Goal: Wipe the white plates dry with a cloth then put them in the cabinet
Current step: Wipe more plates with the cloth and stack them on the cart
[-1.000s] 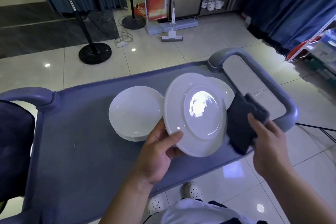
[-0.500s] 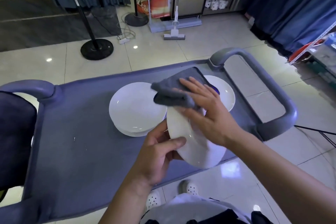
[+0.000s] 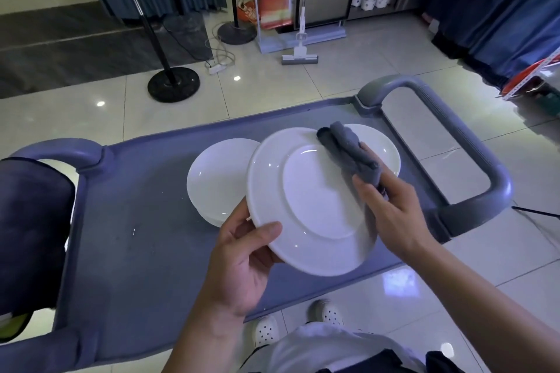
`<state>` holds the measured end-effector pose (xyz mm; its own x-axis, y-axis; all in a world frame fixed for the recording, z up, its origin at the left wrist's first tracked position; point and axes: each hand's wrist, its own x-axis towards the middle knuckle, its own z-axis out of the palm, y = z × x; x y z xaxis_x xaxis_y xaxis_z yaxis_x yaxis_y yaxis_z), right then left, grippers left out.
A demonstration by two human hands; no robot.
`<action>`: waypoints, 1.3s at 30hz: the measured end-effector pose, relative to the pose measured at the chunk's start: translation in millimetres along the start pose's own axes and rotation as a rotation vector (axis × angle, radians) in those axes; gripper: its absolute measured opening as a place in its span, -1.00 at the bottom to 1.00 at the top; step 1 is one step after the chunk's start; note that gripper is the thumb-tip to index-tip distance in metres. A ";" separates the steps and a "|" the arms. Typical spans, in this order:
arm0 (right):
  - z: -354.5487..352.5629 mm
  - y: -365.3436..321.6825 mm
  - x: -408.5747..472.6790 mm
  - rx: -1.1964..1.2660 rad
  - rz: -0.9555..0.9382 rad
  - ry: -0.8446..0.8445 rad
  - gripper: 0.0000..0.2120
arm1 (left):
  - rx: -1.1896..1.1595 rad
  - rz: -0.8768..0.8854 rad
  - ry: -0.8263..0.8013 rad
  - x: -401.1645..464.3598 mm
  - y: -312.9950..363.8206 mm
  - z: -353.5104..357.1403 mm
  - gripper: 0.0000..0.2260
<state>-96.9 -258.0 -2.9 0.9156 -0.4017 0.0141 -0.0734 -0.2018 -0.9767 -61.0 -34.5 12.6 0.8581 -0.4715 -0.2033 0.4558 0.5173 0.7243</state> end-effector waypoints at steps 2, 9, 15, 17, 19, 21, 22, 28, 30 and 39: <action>-1.3 8.1 -11.3 -0.022 -0.046 -0.024 -0.65 | 0.000 0.006 0.036 3.5 -0.4 2.0 -0.62; -19.0 20.4 -30.6 0.267 0.262 -0.090 -0.74 | 0.127 0.087 0.096 17.8 2.7 7.7 -0.66; -32.4 13.7 -16.9 0.286 0.567 0.188 -0.80 | 0.312 0.130 0.010 20.0 -0.1 13.3 -0.67; -29.7 3.1 -10.1 0.249 0.508 0.184 -0.82 | 0.373 0.131 -0.035 16.9 -6.5 18.0 -0.69; -22.4 -9.4 -3.0 0.176 0.438 0.138 -0.76 | 0.424 0.125 -0.092 13.7 -16.1 23.9 -0.68; -13.1 -22.7 4.7 0.091 0.339 0.128 -0.76 | 0.538 0.123 -0.135 11.8 -24.2 29.8 -0.64; -8.1 -28.5 8.5 0.081 0.288 0.131 -0.80 | 0.596 0.122 -0.147 11.0 -26.3 32.3 -0.61; 10.7 -43.0 10.3 0.183 0.122 0.048 -0.80 | 0.651 0.161 -0.118 13.3 -15.6 36.6 -0.64; 14.3 -45.6 5.3 0.212 0.056 -0.026 -0.85 | 0.565 0.145 -0.069 13.8 -12.3 35.4 -0.64; -8.6 -17.1 4.3 0.212 0.138 -0.544 -0.76 | 0.421 0.195 0.052 17.1 7.3 16.1 -0.62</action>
<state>-95.1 -264.0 15.8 0.9783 0.1144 -0.1729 -0.1768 0.0244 -0.9839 -46.8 -50.2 25.0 0.9340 -0.3520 -0.0614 0.1579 0.2525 0.9546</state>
